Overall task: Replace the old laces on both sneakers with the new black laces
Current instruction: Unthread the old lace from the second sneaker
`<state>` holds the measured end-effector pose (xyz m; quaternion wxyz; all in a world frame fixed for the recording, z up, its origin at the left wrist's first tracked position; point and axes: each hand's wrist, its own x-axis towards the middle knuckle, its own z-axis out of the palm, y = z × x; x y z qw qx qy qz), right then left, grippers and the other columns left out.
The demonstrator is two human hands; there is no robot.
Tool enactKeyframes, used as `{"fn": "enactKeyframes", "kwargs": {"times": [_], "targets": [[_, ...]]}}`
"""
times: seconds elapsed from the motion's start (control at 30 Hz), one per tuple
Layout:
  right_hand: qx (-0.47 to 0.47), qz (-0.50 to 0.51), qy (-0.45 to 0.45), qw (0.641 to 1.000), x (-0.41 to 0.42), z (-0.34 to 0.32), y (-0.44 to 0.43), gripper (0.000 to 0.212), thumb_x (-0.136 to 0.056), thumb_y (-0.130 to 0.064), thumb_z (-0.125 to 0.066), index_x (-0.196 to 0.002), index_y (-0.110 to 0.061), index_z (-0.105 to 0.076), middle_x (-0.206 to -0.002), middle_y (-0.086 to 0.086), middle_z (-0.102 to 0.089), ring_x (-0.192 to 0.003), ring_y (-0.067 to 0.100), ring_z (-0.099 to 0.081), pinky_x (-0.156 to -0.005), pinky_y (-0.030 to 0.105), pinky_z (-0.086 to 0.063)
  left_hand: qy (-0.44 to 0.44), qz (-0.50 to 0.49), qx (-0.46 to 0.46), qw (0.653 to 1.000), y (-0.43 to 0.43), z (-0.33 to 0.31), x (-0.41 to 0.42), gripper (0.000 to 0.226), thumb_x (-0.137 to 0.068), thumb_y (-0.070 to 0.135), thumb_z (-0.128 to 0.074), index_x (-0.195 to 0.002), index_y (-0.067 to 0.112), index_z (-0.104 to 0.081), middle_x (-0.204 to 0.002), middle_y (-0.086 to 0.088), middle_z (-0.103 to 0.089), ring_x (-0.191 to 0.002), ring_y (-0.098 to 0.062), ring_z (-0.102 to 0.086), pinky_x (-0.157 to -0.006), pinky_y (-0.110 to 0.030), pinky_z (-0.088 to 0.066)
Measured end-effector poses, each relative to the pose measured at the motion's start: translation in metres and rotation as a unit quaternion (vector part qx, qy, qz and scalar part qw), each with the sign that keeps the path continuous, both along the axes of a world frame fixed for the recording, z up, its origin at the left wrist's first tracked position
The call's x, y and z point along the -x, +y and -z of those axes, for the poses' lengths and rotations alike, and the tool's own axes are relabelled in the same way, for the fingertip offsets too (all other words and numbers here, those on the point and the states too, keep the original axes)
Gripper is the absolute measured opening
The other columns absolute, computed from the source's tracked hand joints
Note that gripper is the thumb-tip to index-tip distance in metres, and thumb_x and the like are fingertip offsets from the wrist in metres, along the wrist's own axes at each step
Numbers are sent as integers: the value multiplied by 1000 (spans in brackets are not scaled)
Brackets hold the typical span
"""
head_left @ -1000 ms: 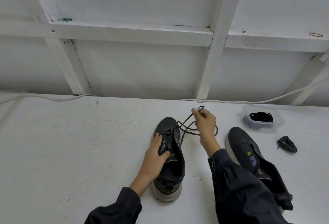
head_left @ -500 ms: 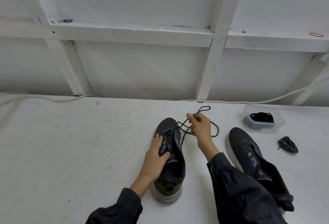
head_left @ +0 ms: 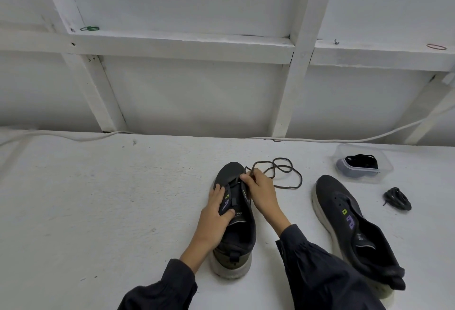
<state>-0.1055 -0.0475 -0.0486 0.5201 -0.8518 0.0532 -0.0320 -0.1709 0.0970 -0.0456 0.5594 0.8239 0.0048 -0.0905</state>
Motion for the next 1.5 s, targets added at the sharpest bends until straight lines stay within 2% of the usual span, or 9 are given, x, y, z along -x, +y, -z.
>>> {"fn": "enactKeyframes", "kwargs": {"times": [0.3, 0.43, 0.57, 0.7, 0.9, 1.07, 1.23, 1.4, 1.5], "targets": [[-142, 7, -39, 989, 16, 1, -10, 8, -87, 0, -66, -89, -2, -73, -69, 1, -68, -55, 7, -58, -47, 17, -43, 4, -7, 6, 1000, -1, -1, 1, 69, -94, 6, -57, -153, 17, -24, -162, 6, -14, -148, -9, -17, -113, -18, -17], [-102, -2, -46, 994, 10, 1, -6, 16, -88, 2, -62, -82, -12, -68, -75, -3, -68, -61, 3, -59, -59, 19, -47, 7, -7, 7, 1000, -1, -1, 1, 69, -94, 7, -57, -153, 18, -24, -162, 6, -14, -148, -11, -18, -114, -20, -19], [6, -23, -35, 999, 6, 5, 3, 17, -98, -12, -50, -84, -20, -53, -79, -6, -60, -77, 16, -56, -74, 40, -46, 6, -8, 5, 1000, 0, -1, 2, 68, -95, 7, -56, -153, 17, -23, -162, 5, -14, -148, -9, -16, -108, -12, -16], [11, -13, -16, 1000, 3, 0, 3, 21, -105, -21, -36, -88, -13, -45, -76, -1, -57, -69, 20, -52, -70, 44, -46, 7, -7, -1, 1000, 0, 1, 1, 68, -95, 8, -56, -154, 17, -22, -162, 5, -14, -148, -9, -15, -106, -10, -14], [-204, 88, 25, 975, 14, -4, 1, 23, -106, -22, -36, -87, -10, -43, -69, 7, -55, -43, 18, -47, -38, 22, -35, 4, -6, 15, 1000, 0, 2, 0, 67, -96, 14, -58, -153, 18, -24, -162, 7, -15, -148, -8, -15, -111, -16, -15], [-249, 127, 129, 951, 36, 5, -6, 63, -98, -59, -39, -62, -9, -51, -54, 11, -56, -38, 19, -49, -37, 22, -35, -9, -53, 104, 993, 2, 1, 1, 49, -96, 39, -55, -142, 24, -47, -152, 11, -37, -142, -7, -31, -120, -33, -24], [-315, 107, 103, 937, 57, -3, 11, 46, -99, -43, -47, -89, -4, -69, -78, 4, -69, -66, 15, -61, -60, 29, -48, -93, -78, -1, 993, 16, 2, -22, 24, -94, 25, -61, -118, 28, -64, -118, 5, -62, -111, -12, -58, -99, -35, -48], [-303, 21, 12, 953, 56, -2, 24, 24, -93, -35, -58, -104, -16, -68, -105, 4, -69, -100, 16, -64, -94, 41, -51, -175, -50, -98, 978, 23, 3, -40, 12, -88, 22, -70, -99, 28, -72, -97, 13, -67, -92, -6, -63, -79, -21, -50], [-274, -14, 69, 959, 53, 4, 24, 64, -78, -53, -65, -137, -31, -53, -140, -5, -56, -128, 14, -52, -110, 43, -42, -199, -40, -136, 970, 24, 1, -50, 5, -87, 23, -71, -91, 24, -73, -91, 12, -69, -86, -6, -64, -77, -25, -53]]}}
